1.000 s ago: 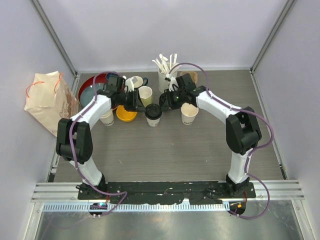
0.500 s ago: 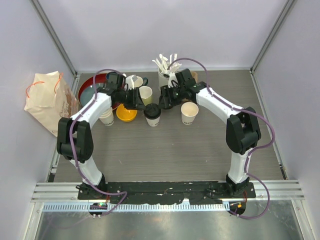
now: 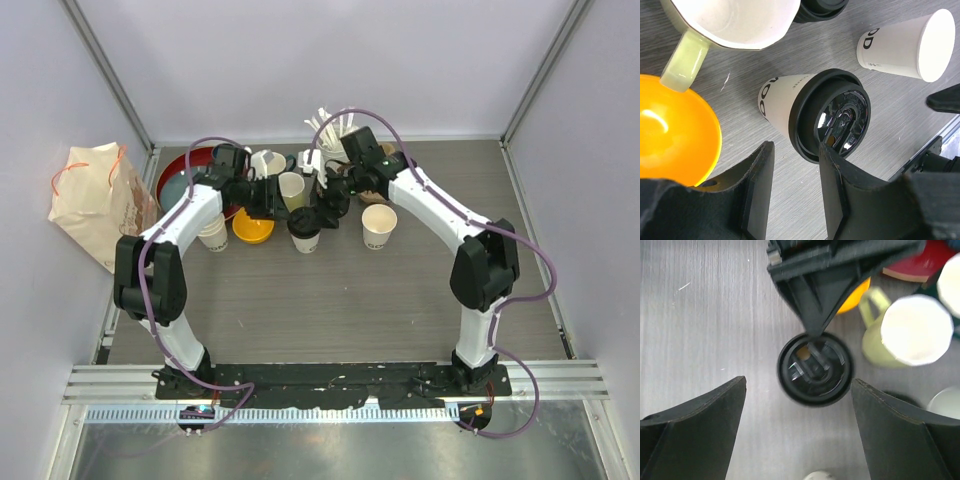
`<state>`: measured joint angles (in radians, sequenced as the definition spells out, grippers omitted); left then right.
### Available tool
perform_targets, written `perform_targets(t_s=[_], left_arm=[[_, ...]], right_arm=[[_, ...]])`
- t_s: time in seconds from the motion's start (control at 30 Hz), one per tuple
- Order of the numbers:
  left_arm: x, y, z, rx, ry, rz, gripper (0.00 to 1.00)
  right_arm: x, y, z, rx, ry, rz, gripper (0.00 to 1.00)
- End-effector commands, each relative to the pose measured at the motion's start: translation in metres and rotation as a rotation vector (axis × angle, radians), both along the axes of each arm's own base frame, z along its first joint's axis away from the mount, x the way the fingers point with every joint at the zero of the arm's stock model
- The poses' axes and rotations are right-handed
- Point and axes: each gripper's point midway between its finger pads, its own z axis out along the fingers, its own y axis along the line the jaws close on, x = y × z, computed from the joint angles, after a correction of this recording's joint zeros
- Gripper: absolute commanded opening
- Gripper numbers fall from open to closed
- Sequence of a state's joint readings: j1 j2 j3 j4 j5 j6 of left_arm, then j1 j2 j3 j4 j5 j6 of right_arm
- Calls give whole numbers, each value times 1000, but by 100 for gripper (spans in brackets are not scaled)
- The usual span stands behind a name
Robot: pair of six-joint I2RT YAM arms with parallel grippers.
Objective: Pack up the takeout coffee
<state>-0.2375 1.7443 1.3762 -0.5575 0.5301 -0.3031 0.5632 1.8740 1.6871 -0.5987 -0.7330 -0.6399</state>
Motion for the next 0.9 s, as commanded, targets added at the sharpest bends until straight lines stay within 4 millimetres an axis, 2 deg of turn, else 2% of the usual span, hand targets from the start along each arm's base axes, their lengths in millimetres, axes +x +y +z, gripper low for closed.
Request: perform_targets(t_s=[0.0,0.03,0.13,0.27,0.47,0.63,0.87], left_arm=[[4,7,24,-3,-67,5,45],[4,7,25,-4,-72,7,45],[3,10,26,0,-81,11,44],[3,9,23,-1,-79,10,45],[2,7,19,-8,-64,2,45],[1,6,18,-15,-59,-4,44],[-1,5,6,-16,-21,-7,43]], right_arm=[[3,10,12,-5,-168,257,91],[5,10,2,-36,-125,271,91],[10,12,-9,-79,-107,309,91],[12,17,-18,-112,-116,327,91],[10,29,-23,-123,-125,318,92],[18,35,-35,-146,-130,286,92],[22,43,-39,-160,-163,273,92]])
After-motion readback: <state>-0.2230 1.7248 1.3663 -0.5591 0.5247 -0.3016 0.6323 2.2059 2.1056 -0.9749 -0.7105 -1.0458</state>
